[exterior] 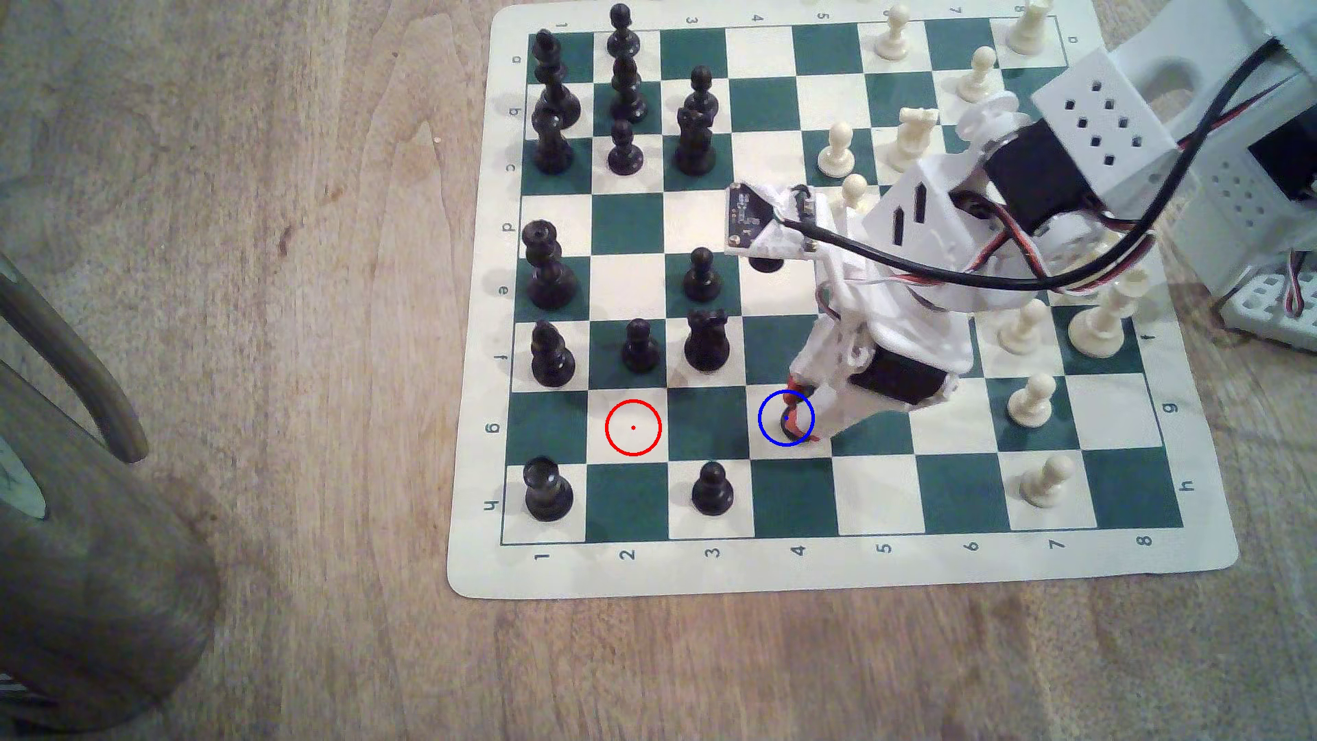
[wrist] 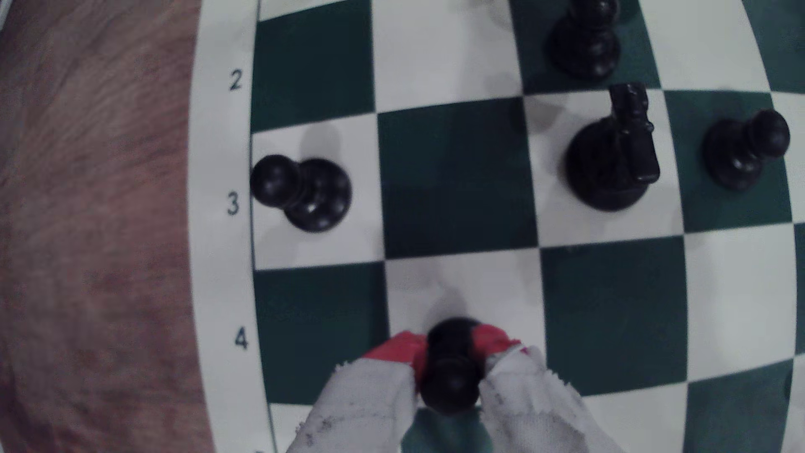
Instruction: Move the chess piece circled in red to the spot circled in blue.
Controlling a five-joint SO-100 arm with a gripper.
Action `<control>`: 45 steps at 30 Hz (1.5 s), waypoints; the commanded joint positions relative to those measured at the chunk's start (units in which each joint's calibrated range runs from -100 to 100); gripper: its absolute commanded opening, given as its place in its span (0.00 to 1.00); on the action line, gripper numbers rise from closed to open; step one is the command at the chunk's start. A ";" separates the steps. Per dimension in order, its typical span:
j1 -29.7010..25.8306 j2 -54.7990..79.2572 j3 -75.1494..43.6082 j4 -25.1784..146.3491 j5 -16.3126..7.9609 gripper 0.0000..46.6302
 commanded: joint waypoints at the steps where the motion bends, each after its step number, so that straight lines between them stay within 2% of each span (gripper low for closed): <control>1: 0.60 -0.70 -4.80 -0.80 0.44 0.00; 5: 0.76 -0.70 -5.17 -0.72 0.49 0.04; 6: 0.76 -0.78 -5.17 -0.72 0.39 0.08; 7: 0.76 -0.87 -5.17 -0.72 0.20 0.20; 11: 0.84 -1.63 -4.17 -1.70 0.44 0.31; 26: 3.42 -7.49 -4.26 1.00 1.03 0.30; 32: 2.71 -12.16 -2.27 3.79 1.03 0.30; 37: -0.34 -23.19 0.54 10.42 0.73 0.30; 40: -1.43 -33.80 8.80 12.80 1.12 0.27; 45: 5.14 -52.05 20.31 16.73 5.37 0.28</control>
